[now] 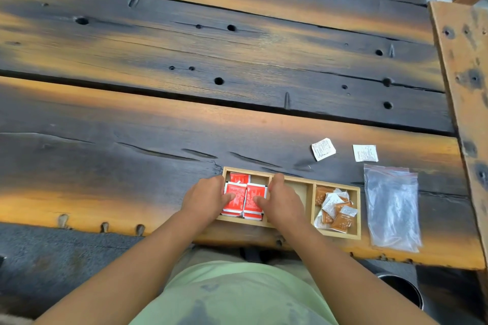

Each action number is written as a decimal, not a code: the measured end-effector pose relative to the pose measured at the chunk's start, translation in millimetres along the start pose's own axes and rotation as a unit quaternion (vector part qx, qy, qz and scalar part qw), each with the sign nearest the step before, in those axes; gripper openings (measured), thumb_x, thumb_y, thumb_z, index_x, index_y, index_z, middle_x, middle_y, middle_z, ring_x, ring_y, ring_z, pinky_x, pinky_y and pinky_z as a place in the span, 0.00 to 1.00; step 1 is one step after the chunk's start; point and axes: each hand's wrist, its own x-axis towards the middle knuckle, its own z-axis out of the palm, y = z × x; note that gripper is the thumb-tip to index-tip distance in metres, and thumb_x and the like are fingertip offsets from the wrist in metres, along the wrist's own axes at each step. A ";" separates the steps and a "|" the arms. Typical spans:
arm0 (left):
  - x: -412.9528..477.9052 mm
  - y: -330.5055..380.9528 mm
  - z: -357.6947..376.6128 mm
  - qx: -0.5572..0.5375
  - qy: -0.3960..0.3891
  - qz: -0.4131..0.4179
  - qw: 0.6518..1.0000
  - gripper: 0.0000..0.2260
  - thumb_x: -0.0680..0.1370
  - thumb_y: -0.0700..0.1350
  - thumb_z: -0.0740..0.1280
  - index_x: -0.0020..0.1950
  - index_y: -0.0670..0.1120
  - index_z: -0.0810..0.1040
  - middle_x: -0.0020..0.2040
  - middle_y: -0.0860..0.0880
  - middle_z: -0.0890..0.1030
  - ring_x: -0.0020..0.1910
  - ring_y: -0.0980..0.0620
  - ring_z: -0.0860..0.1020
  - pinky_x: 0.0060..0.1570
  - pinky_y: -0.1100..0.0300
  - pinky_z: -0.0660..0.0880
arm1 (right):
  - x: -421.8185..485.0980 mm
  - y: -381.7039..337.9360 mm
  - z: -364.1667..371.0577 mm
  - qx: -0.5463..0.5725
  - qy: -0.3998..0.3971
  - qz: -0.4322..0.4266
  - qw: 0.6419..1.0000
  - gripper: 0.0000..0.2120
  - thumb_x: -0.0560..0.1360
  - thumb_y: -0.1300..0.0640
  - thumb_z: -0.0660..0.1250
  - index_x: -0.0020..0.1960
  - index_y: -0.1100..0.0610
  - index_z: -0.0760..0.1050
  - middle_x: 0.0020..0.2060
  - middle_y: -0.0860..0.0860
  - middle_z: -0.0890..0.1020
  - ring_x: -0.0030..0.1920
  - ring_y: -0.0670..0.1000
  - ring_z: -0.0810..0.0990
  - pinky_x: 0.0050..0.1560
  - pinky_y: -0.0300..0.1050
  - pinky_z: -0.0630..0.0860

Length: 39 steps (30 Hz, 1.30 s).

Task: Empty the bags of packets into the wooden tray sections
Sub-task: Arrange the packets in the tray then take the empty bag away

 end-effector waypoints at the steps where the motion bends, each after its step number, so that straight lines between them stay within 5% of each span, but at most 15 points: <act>1: 0.7 0.0 -1.2 -0.004 -0.006 -0.002 1.000 0.15 0.78 0.55 0.68 0.39 0.51 0.65 0.45 0.50 0.82 0.41 0.50 0.77 0.37 0.56 0.71 | -0.5 1.1 -0.1 0.005 -0.001 -0.004 1.000 0.18 0.75 0.46 0.71 0.54 0.52 0.64 0.48 0.51 0.81 0.46 0.54 0.83 0.43 0.51 0.80; 5: 2.1 -0.1 -7.1 -0.037 -0.007 -0.010 0.999 0.17 0.78 0.55 0.68 0.35 0.51 0.65 0.35 0.53 0.77 0.35 0.53 0.75 0.33 0.57 0.67 | -5.1 10.1 -5.2 0.099 -0.017 -0.036 0.994 0.14 0.77 0.48 0.70 0.52 0.51 0.65 0.41 0.49 0.81 0.38 0.48 0.81 0.34 0.43 0.74; 8: 2.4 6.3 -8.5 -0.060 0.008 0.019 0.998 0.18 0.79 0.56 0.66 0.35 0.49 0.67 0.32 0.52 0.76 0.33 0.53 0.74 0.30 0.56 0.66 | -8.6 19.6 -16.7 0.145 -0.016 -0.077 0.986 0.10 0.78 0.51 0.68 0.54 0.50 0.68 0.32 0.47 0.77 0.33 0.46 0.76 0.37 0.49 0.74; 12: 7.1 32.6 -7.1 -0.076 0.003 0.054 0.996 0.17 0.79 0.55 0.67 0.35 0.48 0.69 0.32 0.51 0.77 0.35 0.49 0.77 0.37 0.53 0.73 | -7.3 39.6 -42.6 0.196 0.001 -0.090 0.977 0.08 0.78 0.53 0.68 0.55 0.50 0.72 0.32 0.47 0.75 0.35 0.47 0.74 0.39 0.46 0.72; 16: 15.0 72.4 -1.4 -0.071 -0.010 0.080 0.994 0.13 0.79 0.51 0.66 0.38 0.47 0.72 0.30 0.52 0.76 0.33 0.52 0.74 0.33 0.57 0.67 | 5.6 67.8 -67.4 0.240 0.016 -0.083 0.967 0.04 0.77 0.54 0.68 0.49 0.48 0.75 0.33 0.49 0.77 0.37 0.52 0.79 0.43 0.52 0.77; 23: 31.7 147.2 9.4 -0.070 -0.011 0.107 0.992 0.07 0.79 0.47 0.66 0.43 0.47 0.76 0.34 0.52 0.77 0.37 0.49 0.75 0.35 0.57 0.67 | 42.0 128.4 -114.6 0.264 0.039 -0.074 0.961 0.05 0.76 0.58 0.69 0.44 0.50 0.77 0.30 0.45 0.75 0.32 0.45 0.74 0.40 0.45 0.73; 30: 66.5 211.7 26.7 -0.057 -0.004 0.100 0.993 0.05 0.78 0.44 0.67 0.45 0.44 0.77 0.41 0.46 0.82 0.44 0.43 0.79 0.44 0.51 0.75 | 89.6 183.0 -171.2 0.187 0.088 -0.038 0.978 0.05 0.75 0.58 0.66 0.42 0.49 0.74 0.35 0.47 0.80 0.40 0.52 0.79 0.43 0.47 0.75; 34: 95.8 232.8 39.2 -0.047 0.007 0.096 0.994 0.03 0.76 0.43 0.69 0.48 0.45 0.76 0.49 0.44 0.80 0.48 0.41 0.78 0.48 0.51 0.75 | 119.5 209.1 -187.4 0.067 0.081 -0.065 0.992 0.07 0.76 0.58 0.67 0.54 0.54 0.74 0.53 0.53 0.78 0.50 0.57 0.79 0.50 0.50 0.75; 39: 123.2 243.5 53.2 -0.006 0.022 0.084 0.996 0.18 0.75 0.45 0.72 0.62 0.45 0.73 0.60 0.42 0.73 0.56 0.41 0.76 0.58 0.49 0.73 | 141.6 223.2 -193.6 -0.065 0.059 -0.100 0.991 0.20 0.75 0.55 0.71 0.65 0.56 0.69 0.63 0.55 0.69 0.59 0.58 0.75 0.51 0.53 0.77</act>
